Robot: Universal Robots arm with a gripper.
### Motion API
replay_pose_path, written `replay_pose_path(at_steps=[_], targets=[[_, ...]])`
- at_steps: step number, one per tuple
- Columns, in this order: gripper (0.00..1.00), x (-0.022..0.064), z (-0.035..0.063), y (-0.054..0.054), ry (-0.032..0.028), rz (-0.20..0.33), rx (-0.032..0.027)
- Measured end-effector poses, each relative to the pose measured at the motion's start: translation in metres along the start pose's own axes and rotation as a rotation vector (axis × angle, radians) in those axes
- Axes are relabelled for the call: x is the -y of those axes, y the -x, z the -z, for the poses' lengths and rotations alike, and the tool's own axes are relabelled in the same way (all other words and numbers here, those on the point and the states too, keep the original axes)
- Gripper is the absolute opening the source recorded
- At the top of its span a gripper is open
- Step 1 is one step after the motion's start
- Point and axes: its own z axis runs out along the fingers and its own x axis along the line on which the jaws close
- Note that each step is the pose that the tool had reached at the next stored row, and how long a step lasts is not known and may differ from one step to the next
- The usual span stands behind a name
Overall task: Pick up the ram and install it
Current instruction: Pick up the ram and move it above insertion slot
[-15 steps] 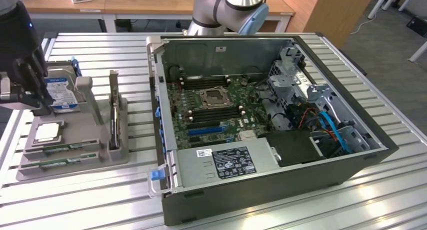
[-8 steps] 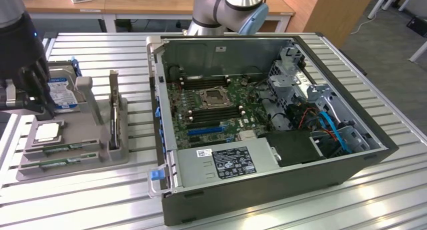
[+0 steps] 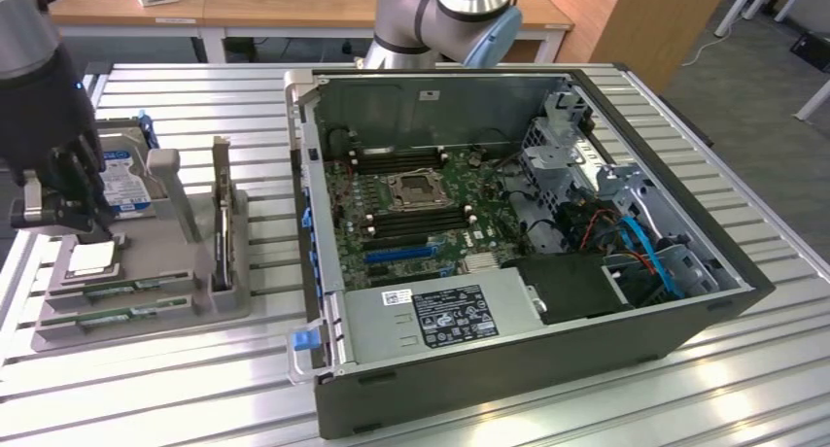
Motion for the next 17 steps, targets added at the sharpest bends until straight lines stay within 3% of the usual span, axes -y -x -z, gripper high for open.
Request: replay_pose_path(at_steps=[17], targets=[[0.3,0.0007,-0.0298,-0.001,0.0001,0.0,-0.002]])
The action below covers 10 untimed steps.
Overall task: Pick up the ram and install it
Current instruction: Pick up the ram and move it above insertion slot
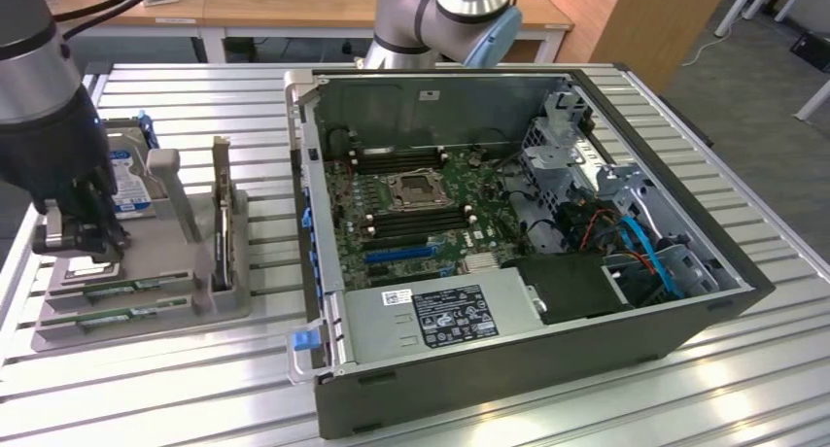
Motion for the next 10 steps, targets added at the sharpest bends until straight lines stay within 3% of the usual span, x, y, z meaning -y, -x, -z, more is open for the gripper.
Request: replay_pose_path(at_steps=[10], targets=[[0.3,0.0006,-0.0168,0.0,-0.0003,0.0,0.0001]])
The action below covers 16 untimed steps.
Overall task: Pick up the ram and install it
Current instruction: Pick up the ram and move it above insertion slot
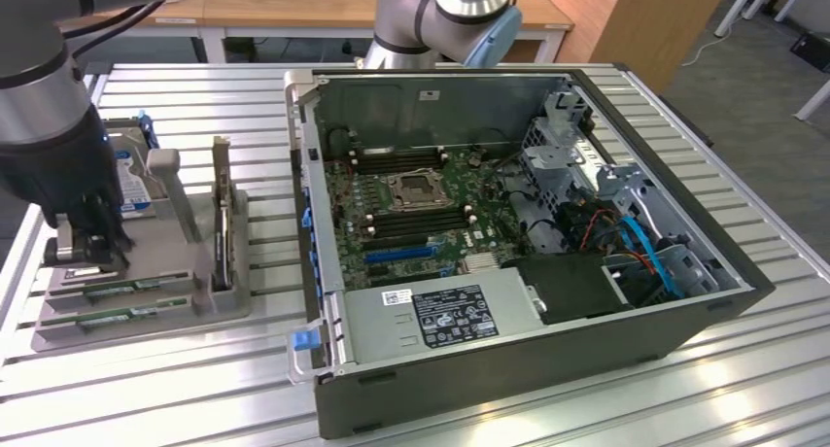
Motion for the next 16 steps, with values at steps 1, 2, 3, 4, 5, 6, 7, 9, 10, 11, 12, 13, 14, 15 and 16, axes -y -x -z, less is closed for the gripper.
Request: replay_pose_path(at_steps=[1,2,3,4,5,6,7,9,10,11,12,13,14,15,16], targets=[[0.3,0.0,-0.0016,0.0,0.0001,0.0,-0.0001],[0.3,0.0001,-0.0034,0.0,0.0001,0.0,-0.0001],[0.3,0.0001,-0.005,0.0,0.0,0.0,0.0],[0.3,0.0002,-0.0065,0.0,0.0001,0.0,-0.0001],[0.3,0.0003,-0.008,0.0,0.0001,0.0,-0.0001],[0.3,0.0003,-0.0097,0.0,0.0001,0.0,-0.0001],[0.3,0.0004,-0.0113,0.0,0.0001,0.0,0.0],[0.3,0.0005,-0.0145,0.0,0.0,0.0,0.0],[0.3,0.0005,-0.0159,0.0,0.0001,0.0,-0.0001],[0.3,0.0006,-0.0174,0.0,0.0,0.0,-0.0001],[0.3,0.0006,-0.0189,0.0,0.0,0.0,0.0],[0.3,0.0007,-0.0203,0.0,0.0,0.0,0.0],[0.3,0.0007,-0.0216,0.0,0.0002,0.0,-0.0001],[0.3,0.0008,-0.0229,0.0,0.0,0.0,0.0],[0.3,0.0008,-0.0239,0.0,0.0001,0.0,-0.0001]])
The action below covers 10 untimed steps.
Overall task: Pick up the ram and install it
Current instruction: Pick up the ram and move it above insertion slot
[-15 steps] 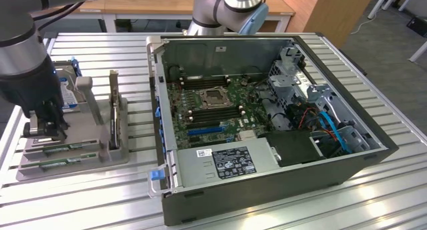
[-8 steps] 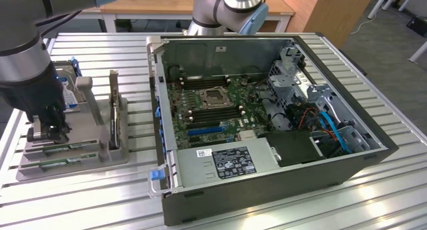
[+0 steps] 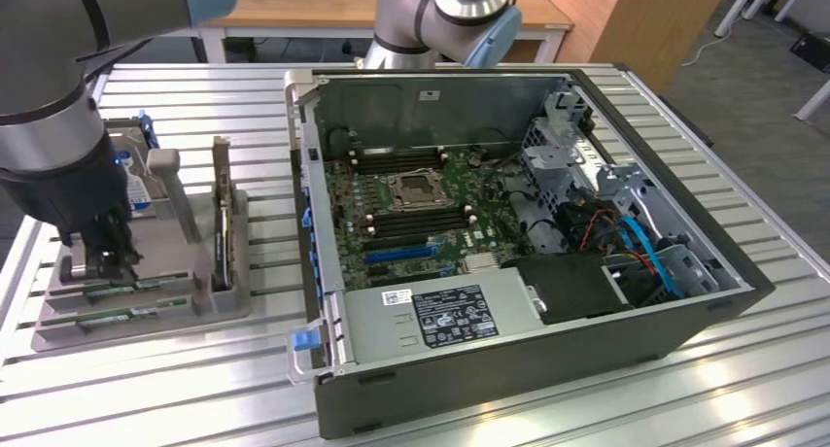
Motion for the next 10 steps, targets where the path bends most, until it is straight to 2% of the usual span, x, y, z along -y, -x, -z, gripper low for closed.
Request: replay_pose_path(at_steps=[5,10], targets=[[0.3,-0.0002,-0.0007,-0.002,0.0,0.0,0.0],[0.3,-0.0005,-0.0005,-0.016,-0.0001,0.0,0.0]])
